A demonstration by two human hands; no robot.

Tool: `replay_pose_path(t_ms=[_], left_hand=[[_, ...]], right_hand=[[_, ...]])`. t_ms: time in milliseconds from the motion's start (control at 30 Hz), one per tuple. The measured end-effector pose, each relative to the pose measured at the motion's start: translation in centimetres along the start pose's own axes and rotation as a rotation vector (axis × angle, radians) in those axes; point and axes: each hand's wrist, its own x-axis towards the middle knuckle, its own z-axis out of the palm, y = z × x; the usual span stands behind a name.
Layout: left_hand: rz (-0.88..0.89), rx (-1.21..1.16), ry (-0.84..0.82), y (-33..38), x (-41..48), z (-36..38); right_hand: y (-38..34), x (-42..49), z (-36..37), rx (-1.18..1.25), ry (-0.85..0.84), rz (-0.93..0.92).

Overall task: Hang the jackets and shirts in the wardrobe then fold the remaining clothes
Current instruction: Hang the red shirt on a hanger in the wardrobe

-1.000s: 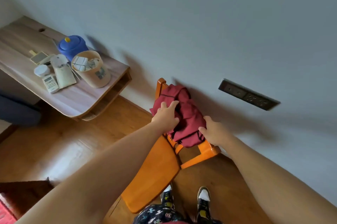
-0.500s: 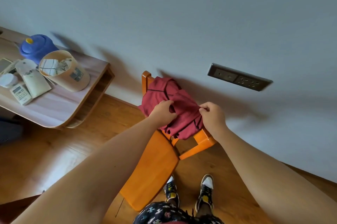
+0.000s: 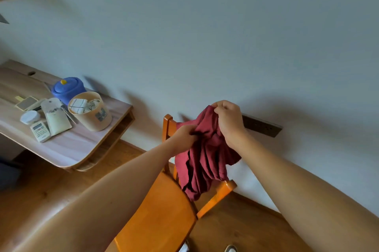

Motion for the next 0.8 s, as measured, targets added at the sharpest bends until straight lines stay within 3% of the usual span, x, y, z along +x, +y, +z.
replay_pose_path(t_ms=[233, 467, 567, 667, 800], left_hand=[[0.09, -0.077, 0.323, 3.7, -3.0, -7.9], [0.238, -0.17, 0.499, 9.8, -6.5, -14.3], [0.245, -0.22, 0.466, 11.7, -7.9, -16.5], [0.177, -0.247, 0.26, 13.1, -9.4, -18.0], [0.109, -0.106, 0.203, 13.5, -10.4, -19.3]], right_hand=[[-3.9, 0.8, -0.8, -0.135, -0.075, -0.122], [-7.2, -0.6, 1.6, -0.138, -0.164, -0.312], [-9.6, -1.0, 2.4, 0.031, -0.163, -0.331], [-12.7, -1.2, 2.8, 0.189, -0.154, -0.365], [-16.3, -1.0, 2.6, 0.214, -0.122, -0.432]])
